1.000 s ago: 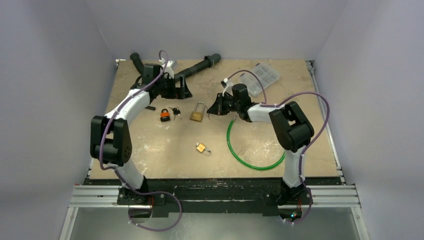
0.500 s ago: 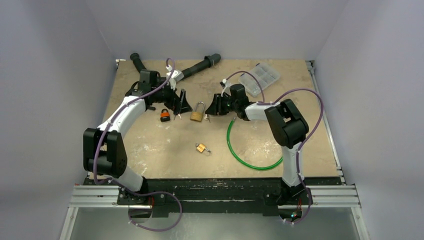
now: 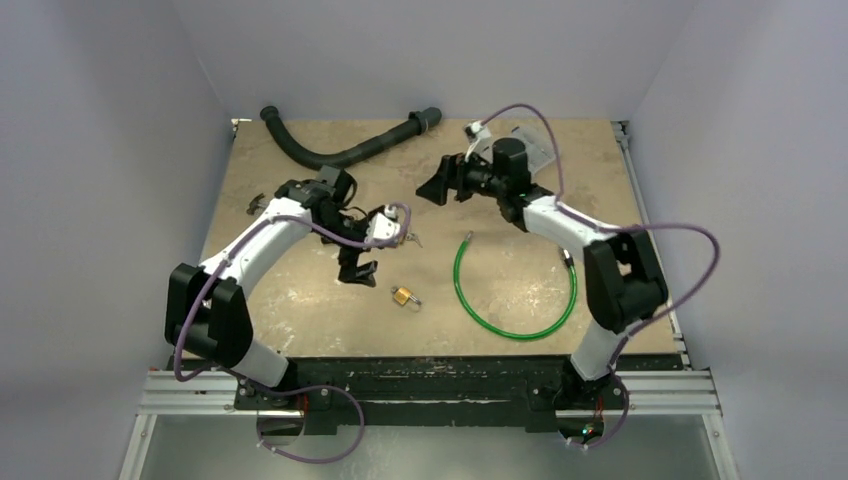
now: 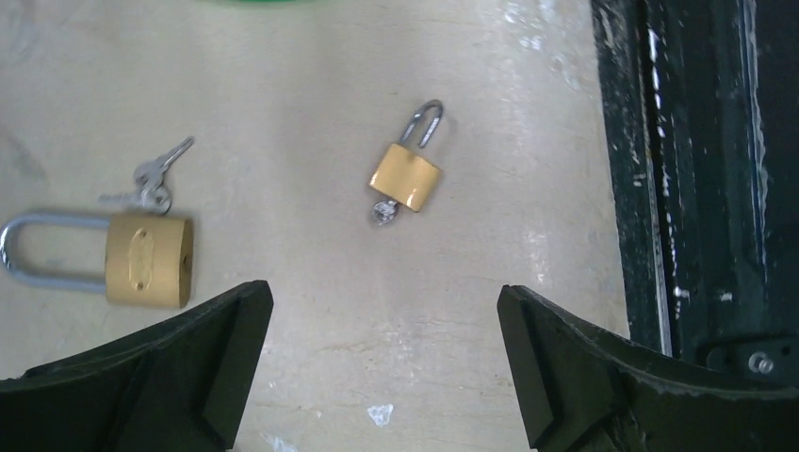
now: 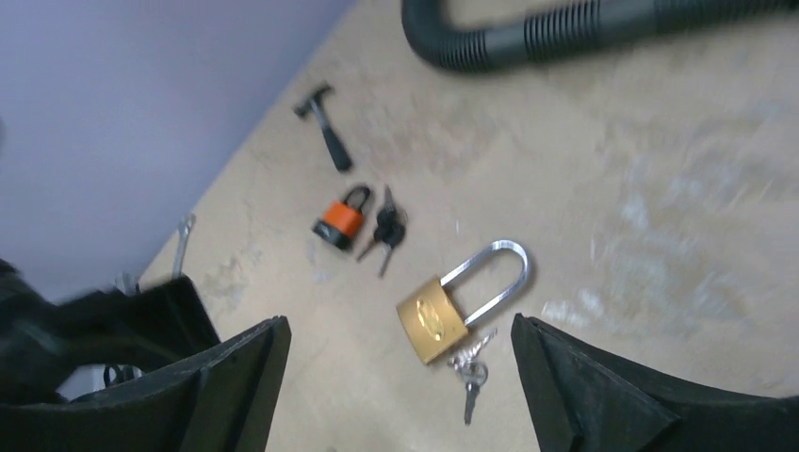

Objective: Lock with the key
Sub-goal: Place the key at the center of the board, then pick up the lock from the center of the board.

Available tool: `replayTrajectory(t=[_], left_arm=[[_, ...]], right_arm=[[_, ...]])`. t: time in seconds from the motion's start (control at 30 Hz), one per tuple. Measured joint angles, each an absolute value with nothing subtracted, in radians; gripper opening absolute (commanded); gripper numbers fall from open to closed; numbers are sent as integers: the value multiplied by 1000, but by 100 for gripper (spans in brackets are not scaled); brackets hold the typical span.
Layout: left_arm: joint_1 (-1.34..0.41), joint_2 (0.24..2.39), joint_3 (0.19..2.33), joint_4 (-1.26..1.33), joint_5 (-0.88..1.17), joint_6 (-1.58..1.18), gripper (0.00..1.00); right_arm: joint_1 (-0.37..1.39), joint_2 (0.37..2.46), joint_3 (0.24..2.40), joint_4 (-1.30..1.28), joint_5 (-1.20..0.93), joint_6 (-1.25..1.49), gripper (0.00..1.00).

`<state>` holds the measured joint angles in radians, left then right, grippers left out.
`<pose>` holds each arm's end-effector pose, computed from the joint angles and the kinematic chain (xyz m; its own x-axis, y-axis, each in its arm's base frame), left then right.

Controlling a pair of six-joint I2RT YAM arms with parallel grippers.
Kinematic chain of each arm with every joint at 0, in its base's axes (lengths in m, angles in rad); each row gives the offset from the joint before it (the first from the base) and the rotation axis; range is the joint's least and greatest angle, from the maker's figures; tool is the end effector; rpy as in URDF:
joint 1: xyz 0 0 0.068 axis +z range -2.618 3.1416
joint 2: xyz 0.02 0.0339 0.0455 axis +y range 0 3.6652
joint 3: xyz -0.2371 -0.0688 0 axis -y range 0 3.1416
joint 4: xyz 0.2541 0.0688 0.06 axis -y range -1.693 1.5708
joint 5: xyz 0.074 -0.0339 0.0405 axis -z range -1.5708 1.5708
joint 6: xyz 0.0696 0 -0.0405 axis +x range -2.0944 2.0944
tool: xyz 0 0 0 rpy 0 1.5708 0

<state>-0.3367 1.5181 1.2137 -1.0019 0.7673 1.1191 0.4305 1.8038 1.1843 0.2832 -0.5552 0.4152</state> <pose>0.2675 -0.1448 0.2116 -0.0296 0.6965 -0.7170 0.9982 -0.0165 -0.0573 0.3865 0.2179 0.2016 -0.5999 0.1017 -0.7936 -0.6173 0.5722 0.5399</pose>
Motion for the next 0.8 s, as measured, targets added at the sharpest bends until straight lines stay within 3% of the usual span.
replayTrajectory(t=[0.2,0.47,0.8], left_arm=[[-464,1523,1214,-1070,686,1306,93],[-672,1557,1170,-970,567,1334,66],[-870,1630,1089,-755,410,1197,56]], right_arm=[[360,1542,1125,239,-575,308,99],[333,1306,1008,88,-535,194,99],[279,1089,943,-26,-289,195,99]])
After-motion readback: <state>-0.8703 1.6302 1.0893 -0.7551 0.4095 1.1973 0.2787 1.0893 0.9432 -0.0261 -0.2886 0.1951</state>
